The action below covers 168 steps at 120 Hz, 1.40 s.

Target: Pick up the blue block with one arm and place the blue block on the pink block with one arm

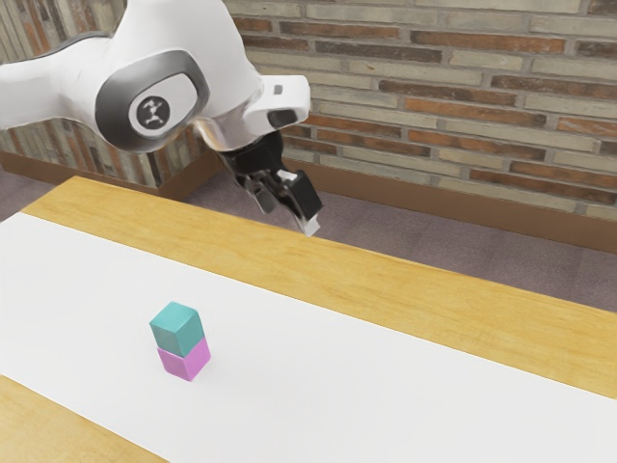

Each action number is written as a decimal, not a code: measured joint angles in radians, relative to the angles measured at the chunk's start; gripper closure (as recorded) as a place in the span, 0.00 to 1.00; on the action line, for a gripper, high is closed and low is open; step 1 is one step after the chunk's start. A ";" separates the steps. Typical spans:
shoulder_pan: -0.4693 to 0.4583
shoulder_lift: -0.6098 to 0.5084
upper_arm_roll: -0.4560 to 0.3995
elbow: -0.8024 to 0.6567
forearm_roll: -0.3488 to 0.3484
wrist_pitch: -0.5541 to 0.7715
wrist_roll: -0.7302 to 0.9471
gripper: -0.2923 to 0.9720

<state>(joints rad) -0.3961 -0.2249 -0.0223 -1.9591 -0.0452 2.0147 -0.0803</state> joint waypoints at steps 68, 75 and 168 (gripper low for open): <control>-0.266 0.219 0.007 0.122 -0.025 -0.250 -0.732 0.23; -0.262 0.220 0.009 0.130 -0.025 -0.255 -0.774 0.23; 0.031 0.140 0.239 0.308 -0.044 -0.504 -1.131 0.23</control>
<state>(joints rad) -0.3650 -0.0848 0.2165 -1.6515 -0.0892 1.5110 -1.2115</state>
